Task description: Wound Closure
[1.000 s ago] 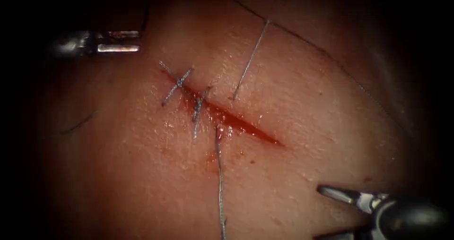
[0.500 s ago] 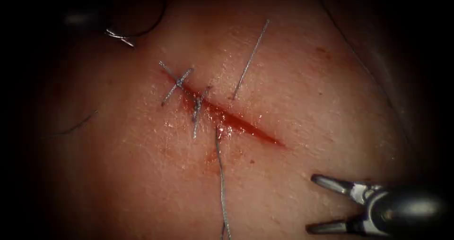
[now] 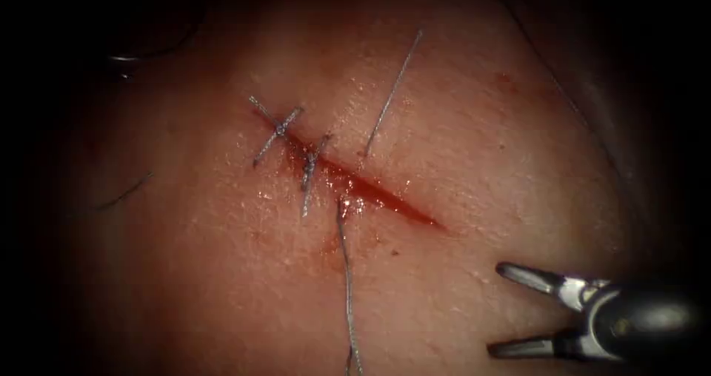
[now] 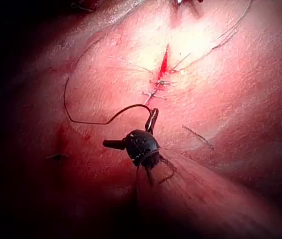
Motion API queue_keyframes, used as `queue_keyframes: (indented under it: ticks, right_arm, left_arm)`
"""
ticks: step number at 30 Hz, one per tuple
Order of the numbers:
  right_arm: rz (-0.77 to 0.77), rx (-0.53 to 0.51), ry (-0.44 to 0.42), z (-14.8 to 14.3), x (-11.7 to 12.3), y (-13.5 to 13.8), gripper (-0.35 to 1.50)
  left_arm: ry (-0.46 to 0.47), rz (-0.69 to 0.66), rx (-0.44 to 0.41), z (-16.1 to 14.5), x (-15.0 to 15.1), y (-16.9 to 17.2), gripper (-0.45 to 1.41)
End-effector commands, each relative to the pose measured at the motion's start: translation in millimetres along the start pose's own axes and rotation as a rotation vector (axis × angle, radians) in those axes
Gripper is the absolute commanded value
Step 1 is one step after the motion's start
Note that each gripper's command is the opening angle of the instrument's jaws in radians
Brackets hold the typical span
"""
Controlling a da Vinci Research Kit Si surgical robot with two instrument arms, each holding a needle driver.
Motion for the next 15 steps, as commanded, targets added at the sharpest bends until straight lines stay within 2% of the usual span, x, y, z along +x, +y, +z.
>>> queue_keyframes:
  ticks: [1, 3, 4, 5, 8, 10, 15]
  right_arm:
    - [0.002, 0.003, 0.002, 0.6, -0.2, -1.0, 1.43]
    - [0.002, 0.003, 0.001, 0.6, -0.2, -1.0, 1.43]
    - [0.003, 0.002, 0.001, 0.7, -0.1, -1.0, 1.43]
    - [0.003, 0.001, 0.001, 0.7, -0.1, -1.0, 1.42]
    - [0.003, 0.001, 0.001, 0.8, 0.0, -1.1, 1.42]
    - [0.004, 0.000, 0.000, 0.8, 0.1, -1.1, 1.42]
    - [0.027, -0.009, 0.009, 0.8, 1.3, -0.4, 1.37]
  left_arm:
    - [-0.073, 0.080, 0.042, -0.5, -0.9, -0.1, 1.26]
    - [-0.181, 0.170, 0.102, -1.5, -1.4, -0.3, 1.23]
    - [-0.275, 0.252, 0.159, -2.1, -1.7, -0.4, 1.20]
    - [-0.325, 0.301, 0.206, -2.4, -1.8, -0.5, 1.18]
    - [-0.371, 0.356, 0.274, -2.4, -1.8, -0.4, 1.13]
    - [-0.346, 0.349, 0.273, -1.9, -1.9, -0.1, 1.09]
    - [-0.170, 0.295, 0.153, 1.5, -2.1, 2.4, 1.06]
